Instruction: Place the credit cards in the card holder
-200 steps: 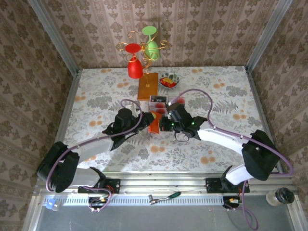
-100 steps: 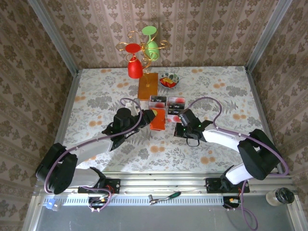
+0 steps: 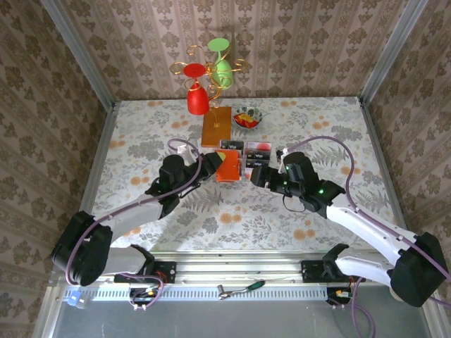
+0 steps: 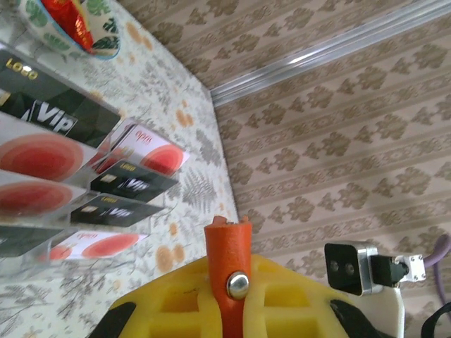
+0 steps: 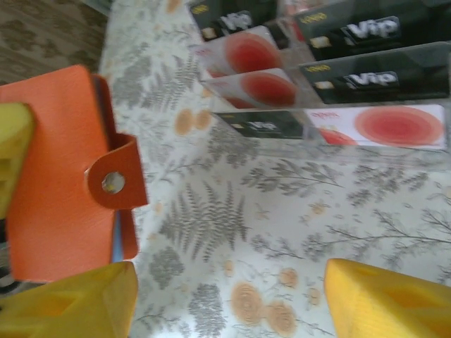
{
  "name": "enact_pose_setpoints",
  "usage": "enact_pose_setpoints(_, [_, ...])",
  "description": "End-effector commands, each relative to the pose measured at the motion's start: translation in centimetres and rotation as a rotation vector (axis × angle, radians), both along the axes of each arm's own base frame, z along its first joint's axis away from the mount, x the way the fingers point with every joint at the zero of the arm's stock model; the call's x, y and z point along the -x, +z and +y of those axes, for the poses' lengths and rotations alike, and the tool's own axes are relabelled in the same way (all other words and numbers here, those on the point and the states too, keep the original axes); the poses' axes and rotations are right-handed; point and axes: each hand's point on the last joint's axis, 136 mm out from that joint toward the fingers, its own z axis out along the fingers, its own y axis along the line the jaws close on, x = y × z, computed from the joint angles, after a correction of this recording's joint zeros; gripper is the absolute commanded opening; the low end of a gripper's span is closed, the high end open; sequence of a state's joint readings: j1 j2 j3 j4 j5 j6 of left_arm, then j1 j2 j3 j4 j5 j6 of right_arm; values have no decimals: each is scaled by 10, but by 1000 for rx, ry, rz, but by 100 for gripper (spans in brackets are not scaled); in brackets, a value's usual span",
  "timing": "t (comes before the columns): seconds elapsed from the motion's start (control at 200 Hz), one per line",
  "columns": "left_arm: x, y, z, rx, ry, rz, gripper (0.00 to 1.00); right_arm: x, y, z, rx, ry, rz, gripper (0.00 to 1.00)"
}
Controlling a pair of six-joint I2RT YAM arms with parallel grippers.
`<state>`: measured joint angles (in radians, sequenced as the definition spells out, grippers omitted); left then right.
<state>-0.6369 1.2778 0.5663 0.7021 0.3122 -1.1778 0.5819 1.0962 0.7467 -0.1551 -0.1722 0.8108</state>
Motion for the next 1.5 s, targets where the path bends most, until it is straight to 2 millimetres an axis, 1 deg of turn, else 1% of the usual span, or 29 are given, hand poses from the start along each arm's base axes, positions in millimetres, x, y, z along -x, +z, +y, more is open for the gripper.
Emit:
enact_pose_setpoints(0.0, [3,30,-2,110,-26,-51,0,-7,30,24,-128,59,-23,75])
enact_pose_setpoints(0.125, [3,35,-2,144,-27,-43,0,-22,46,45,-199,91,-41,76])
enact_pose_setpoints(0.225, [4,36,-1,149,-28,-39,0,-31,53,56,-224,101,-58,76])
enact_pose_setpoints(0.28, [5,36,-2,147,-29,-39,0,-36,52,60,-234,101,-58,76])
enact_pose_setpoints(0.395, [5,34,-1,148,-26,-35,0,-42,44,65,-246,96,-47,75])
enact_pose_setpoints(0.46, [5,33,-2,151,-27,-33,0,-45,34,63,-233,79,-37,72])
enact_pose_setpoints(0.55, [4,33,-2,165,-27,-33,0,-47,23,57,-246,54,-27,62])
enact_pose_setpoints(0.67, [1,32,-5,190,-31,-27,0,-46,16,48,-258,26,-27,47])
enact_pose_setpoints(0.75, [-1,32,-7,206,-35,-25,0,-44,13,41,-256,7,-29,41])
enact_pose_setpoints(0.83, [-2,33,-8,216,-38,-26,0,-44,9,34,-258,-12,-30,37])
enact_pose_setpoints(1.045, [-4,32,-12,223,-45,-23,0,-46,2,20,-258,-54,-25,31])
enact_pose_setpoints(1.125, [-4,33,-13,226,-46,-21,0,-47,0,17,-263,-61,-22,30])
enact_pose_setpoints(1.2, [-4,35,-15,235,-49,-23,0,-48,0,19,-287,-50,-18,30])
enact_pose_setpoints(1.28, [-4,37,-16,260,-46,-21,0,-48,5,24,-319,-28,-23,30])
enact_pose_setpoints(1.375, [-5,39,-16,315,-38,-10,0,-46,12,29,-364,-4,-32,31])
enact_pose_setpoints(1.495, [-7,49,-17,405,-31,-13,0,-43,20,31,-414,8,-39,31])
